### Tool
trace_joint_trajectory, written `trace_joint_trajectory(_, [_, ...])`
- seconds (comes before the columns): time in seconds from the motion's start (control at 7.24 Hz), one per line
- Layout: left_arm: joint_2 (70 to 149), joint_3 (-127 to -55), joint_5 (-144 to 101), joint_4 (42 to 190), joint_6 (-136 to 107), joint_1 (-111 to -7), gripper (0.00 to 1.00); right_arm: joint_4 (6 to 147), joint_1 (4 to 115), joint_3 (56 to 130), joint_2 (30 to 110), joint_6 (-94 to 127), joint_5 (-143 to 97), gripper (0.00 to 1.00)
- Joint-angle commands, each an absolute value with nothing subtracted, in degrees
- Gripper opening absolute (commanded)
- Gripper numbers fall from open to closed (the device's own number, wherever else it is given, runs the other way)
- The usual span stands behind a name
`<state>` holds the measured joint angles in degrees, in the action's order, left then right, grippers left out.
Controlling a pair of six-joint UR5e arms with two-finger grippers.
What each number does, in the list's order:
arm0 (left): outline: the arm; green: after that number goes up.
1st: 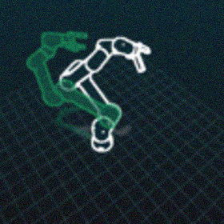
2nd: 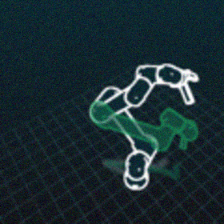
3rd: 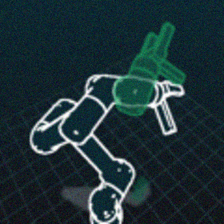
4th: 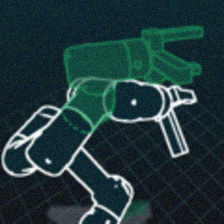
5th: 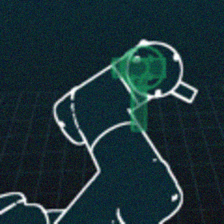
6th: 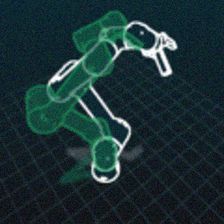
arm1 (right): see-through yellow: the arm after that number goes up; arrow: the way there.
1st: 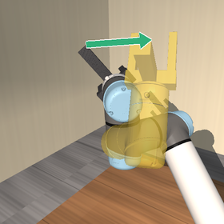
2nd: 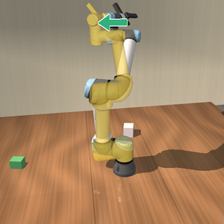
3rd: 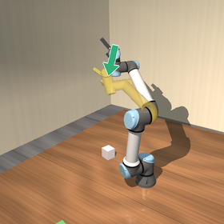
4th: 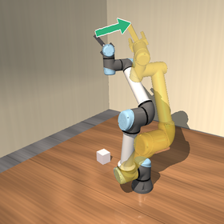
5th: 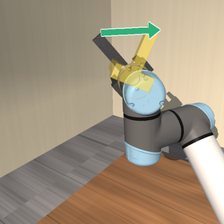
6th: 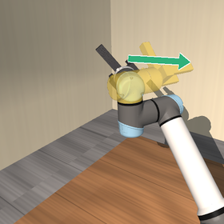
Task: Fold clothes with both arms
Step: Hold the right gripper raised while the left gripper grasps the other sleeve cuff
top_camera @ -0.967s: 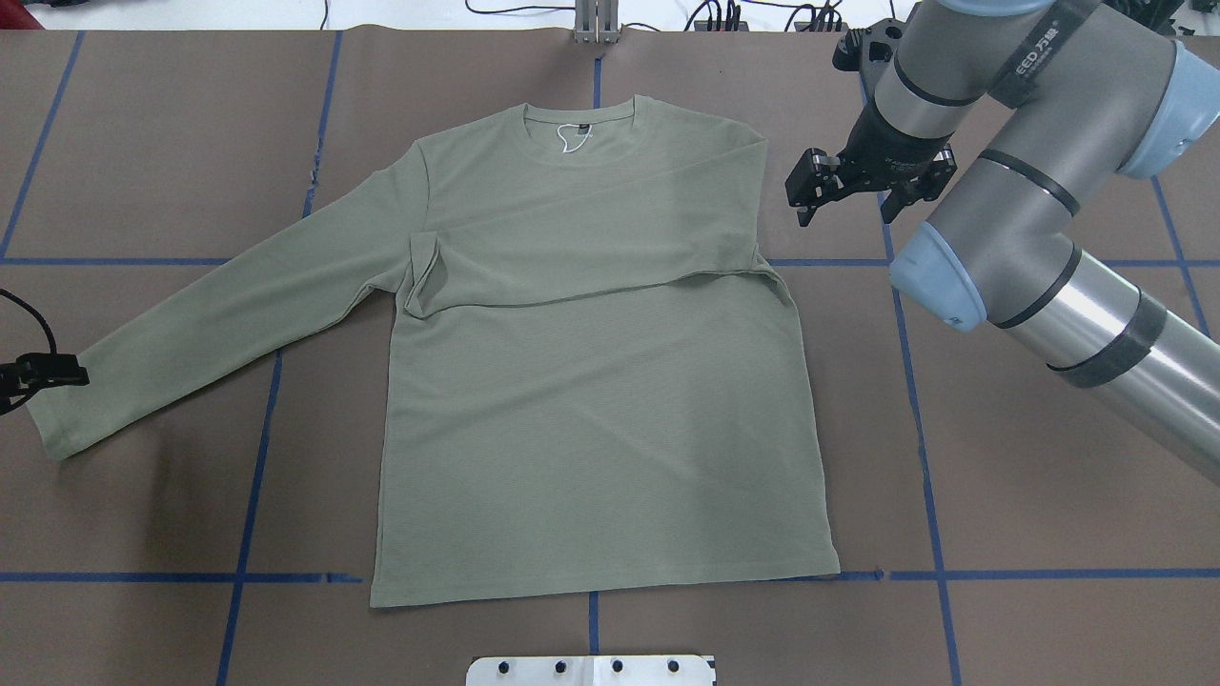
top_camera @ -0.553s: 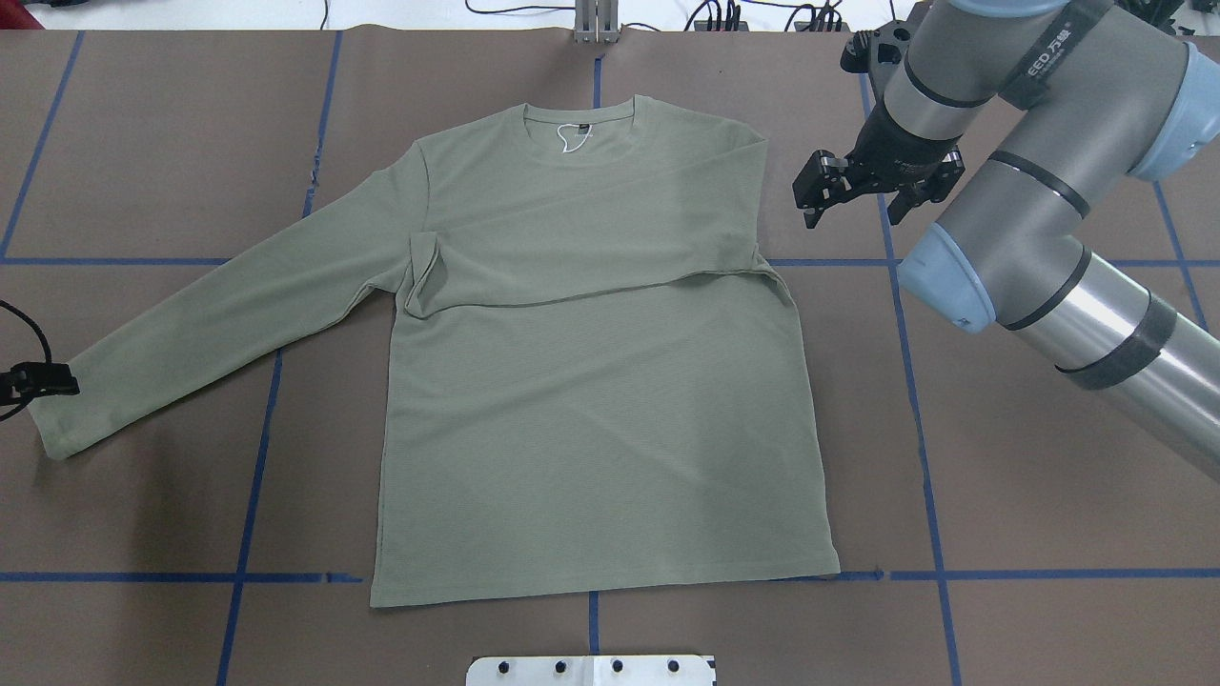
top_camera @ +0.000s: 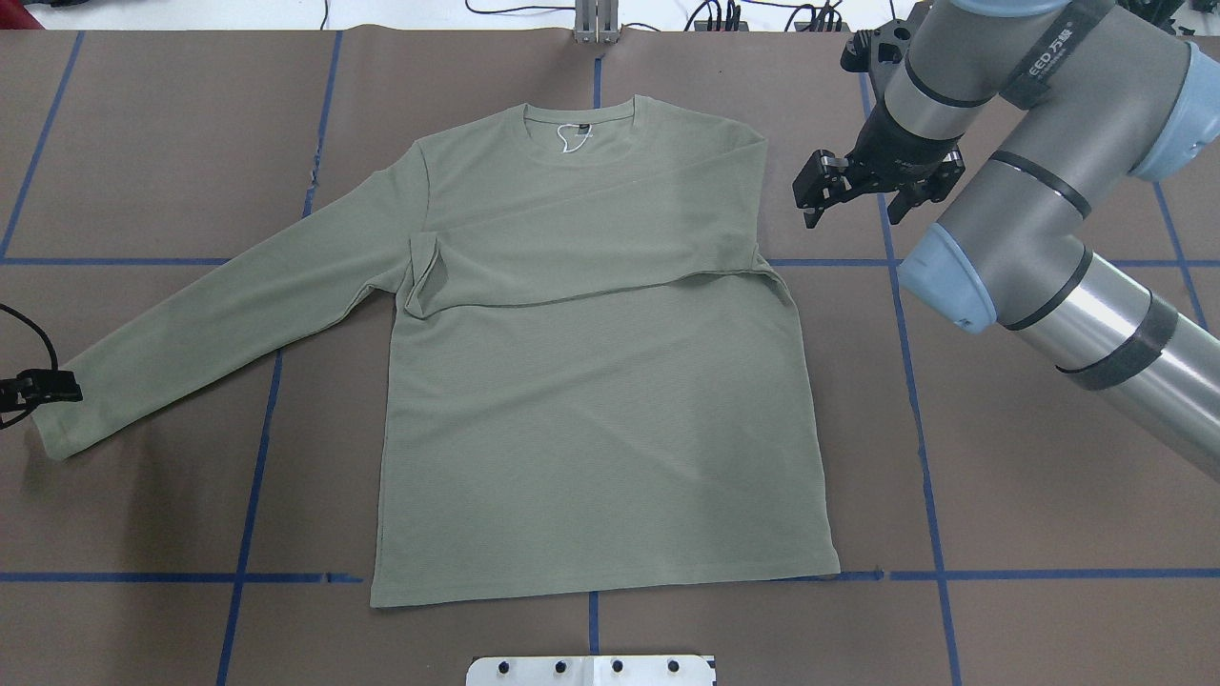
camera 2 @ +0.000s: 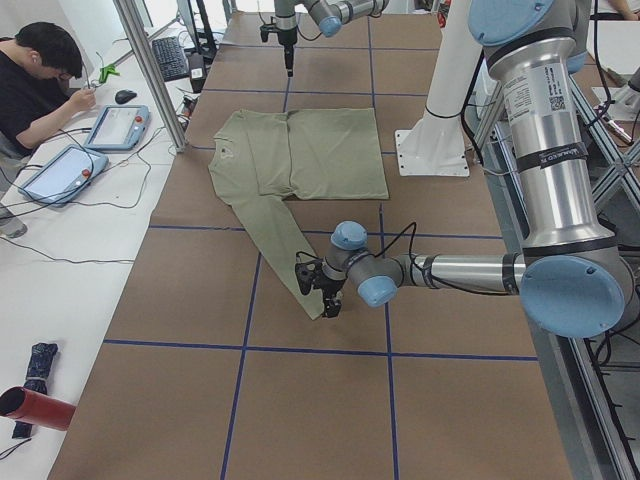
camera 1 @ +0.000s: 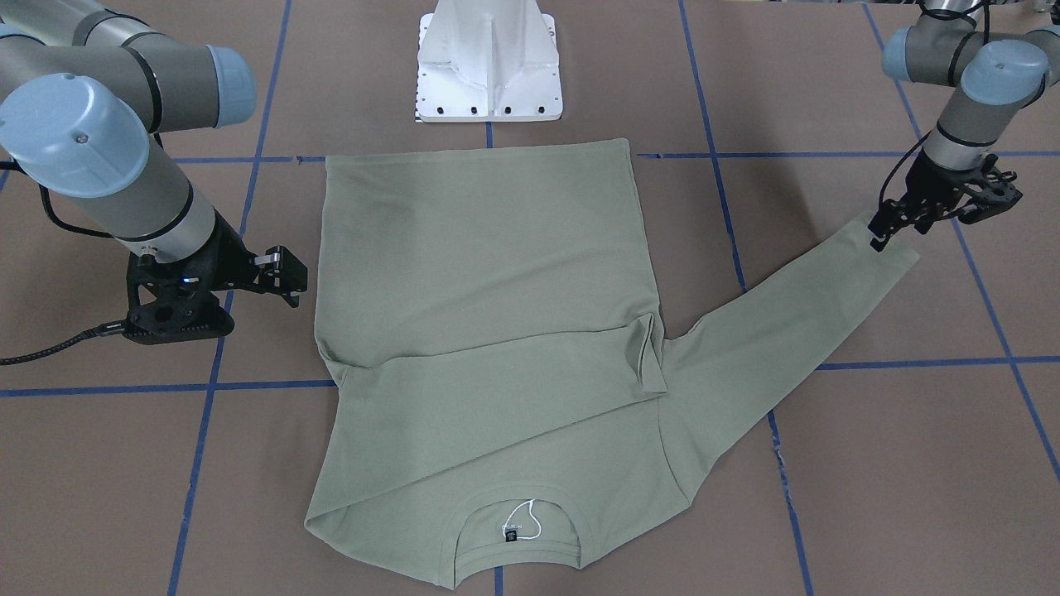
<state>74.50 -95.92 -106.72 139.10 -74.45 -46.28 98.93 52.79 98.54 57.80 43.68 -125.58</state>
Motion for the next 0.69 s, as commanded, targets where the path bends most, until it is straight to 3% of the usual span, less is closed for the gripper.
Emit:
trace_joint_trajectory(0.0, [74.8, -94.9, -107.0, 139.5, -74.7, -46.2, 1.0, 99.0, 52.8, 99.1, 57.9, 43.7, -125.5, 1.0])
trace_joint_trajectory(0.41, [74.8, -94.7, -107.4, 139.7, -75.0, -46.2, 0.97, 99.1, 52.8, 99.8, 58.0, 43.8, -125.5, 1.0])
trace_joint_trajectory(0.55, [74.8, -94.7, -107.5, 139.7, -76.5, -46.2, 0.87, 99.1, 52.8, 100.4, 58.4, 43.8, -125.5, 1.0])
